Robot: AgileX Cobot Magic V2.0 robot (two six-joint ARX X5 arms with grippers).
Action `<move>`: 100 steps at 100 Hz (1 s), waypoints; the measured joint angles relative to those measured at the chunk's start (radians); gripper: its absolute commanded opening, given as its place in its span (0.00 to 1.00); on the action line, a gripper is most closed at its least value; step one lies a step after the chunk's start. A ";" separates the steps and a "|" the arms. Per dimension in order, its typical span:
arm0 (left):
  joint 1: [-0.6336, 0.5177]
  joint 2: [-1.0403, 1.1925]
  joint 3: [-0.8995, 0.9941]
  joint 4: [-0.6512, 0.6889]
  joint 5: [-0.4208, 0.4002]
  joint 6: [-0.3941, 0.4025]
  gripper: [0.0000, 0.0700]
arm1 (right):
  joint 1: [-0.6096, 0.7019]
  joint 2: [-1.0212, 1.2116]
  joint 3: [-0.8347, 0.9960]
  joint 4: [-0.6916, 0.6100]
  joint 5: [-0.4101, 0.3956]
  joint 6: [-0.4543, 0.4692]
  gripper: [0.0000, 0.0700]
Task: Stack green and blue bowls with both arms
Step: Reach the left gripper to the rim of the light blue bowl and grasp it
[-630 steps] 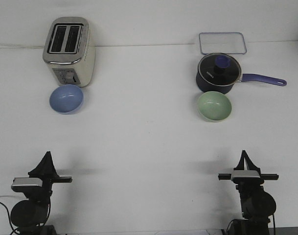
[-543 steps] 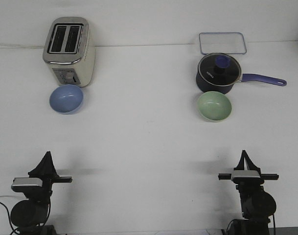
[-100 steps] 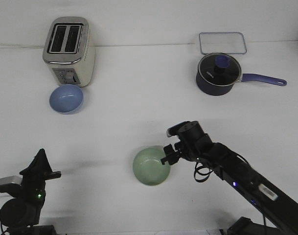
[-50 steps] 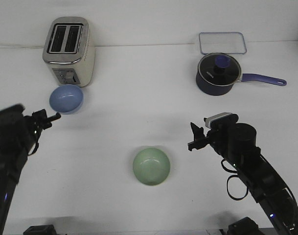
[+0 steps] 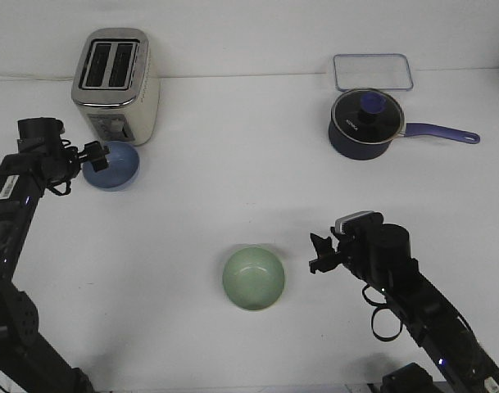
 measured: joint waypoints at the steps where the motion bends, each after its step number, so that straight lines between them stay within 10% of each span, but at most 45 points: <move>1: 0.001 0.006 0.000 -0.001 0.000 0.000 0.68 | 0.000 0.000 0.000 0.003 0.000 0.000 0.49; 54: 0.011 0.127 -0.003 0.085 0.000 0.006 0.67 | 0.000 -0.001 0.000 0.008 0.000 0.006 0.49; 64: 0.011 0.149 -0.003 0.076 0.000 0.006 0.52 | 0.000 -0.001 0.000 0.009 0.000 0.006 0.49; 76: 0.011 0.153 -0.003 0.066 0.000 0.007 0.00 | 0.000 -0.001 0.000 0.008 0.000 0.006 0.49; 100: 0.011 0.153 0.010 0.034 0.002 0.006 0.02 | 0.000 -0.001 0.000 0.018 0.000 0.006 0.49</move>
